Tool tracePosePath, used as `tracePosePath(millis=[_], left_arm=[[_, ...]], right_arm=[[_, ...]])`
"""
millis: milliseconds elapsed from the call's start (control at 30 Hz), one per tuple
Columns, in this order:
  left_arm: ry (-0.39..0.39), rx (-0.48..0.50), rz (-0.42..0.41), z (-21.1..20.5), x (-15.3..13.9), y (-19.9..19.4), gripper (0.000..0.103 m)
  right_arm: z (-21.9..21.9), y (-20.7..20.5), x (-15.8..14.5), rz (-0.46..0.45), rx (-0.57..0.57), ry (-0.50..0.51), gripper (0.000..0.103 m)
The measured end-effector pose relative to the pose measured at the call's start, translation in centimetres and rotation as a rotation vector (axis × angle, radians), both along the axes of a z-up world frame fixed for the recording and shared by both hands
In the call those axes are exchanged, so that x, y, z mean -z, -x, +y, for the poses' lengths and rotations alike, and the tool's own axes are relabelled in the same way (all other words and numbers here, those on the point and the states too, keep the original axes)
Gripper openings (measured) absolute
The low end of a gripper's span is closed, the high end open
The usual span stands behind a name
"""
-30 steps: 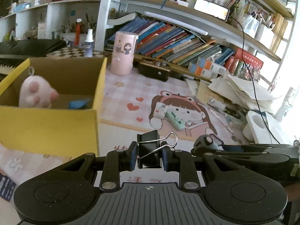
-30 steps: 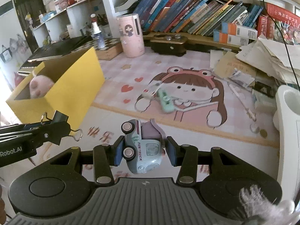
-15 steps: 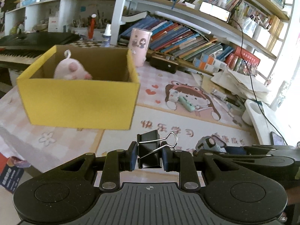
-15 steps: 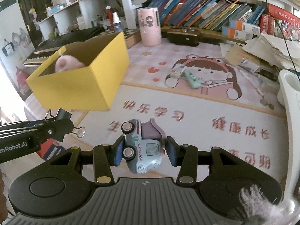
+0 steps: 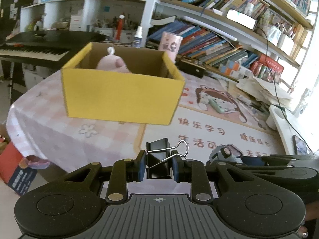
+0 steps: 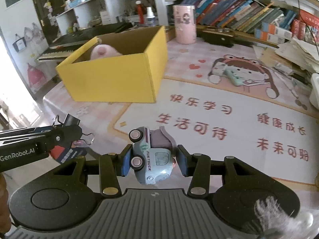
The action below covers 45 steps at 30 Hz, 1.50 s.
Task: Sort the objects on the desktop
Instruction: 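Carry the binder clip and toy truck toward the yellow box with both tools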
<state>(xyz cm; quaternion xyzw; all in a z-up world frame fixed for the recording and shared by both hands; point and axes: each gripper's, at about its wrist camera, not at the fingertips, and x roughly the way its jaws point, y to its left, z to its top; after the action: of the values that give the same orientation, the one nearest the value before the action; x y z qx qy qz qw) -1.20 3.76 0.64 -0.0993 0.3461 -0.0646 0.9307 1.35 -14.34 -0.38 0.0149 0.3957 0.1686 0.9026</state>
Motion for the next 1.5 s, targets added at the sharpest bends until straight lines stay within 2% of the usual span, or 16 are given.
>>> tracePosePath(millis=[400, 833, 1167, 1500], left_arm=[[0.006, -0.084, -0.025, 4.0, -0.3, 2.0, 0.025], [0.011, -0.125, -0.048, 5.4, -1.2, 1.9, 0.025], [0.004, -0.153, -0.079, 5.5, -2.4, -0.5, 0.025], [-0.036, -0.155, -0.153, 4.1, -4.9, -5.0, 0.025]], right_arm=[[4.2, 0.4, -0.7, -0.026, -0.089, 0.006, 0.043], [6.2, -0.4, -1.2, -0.032, -0.140, 0.011, 0.043], [6.3, -3.1, -1.8, -0.047, -0.176, -0.004, 0.043], [5.2, -8.8, -5.6, -0.163, -0.181, -0.057, 0.043]])
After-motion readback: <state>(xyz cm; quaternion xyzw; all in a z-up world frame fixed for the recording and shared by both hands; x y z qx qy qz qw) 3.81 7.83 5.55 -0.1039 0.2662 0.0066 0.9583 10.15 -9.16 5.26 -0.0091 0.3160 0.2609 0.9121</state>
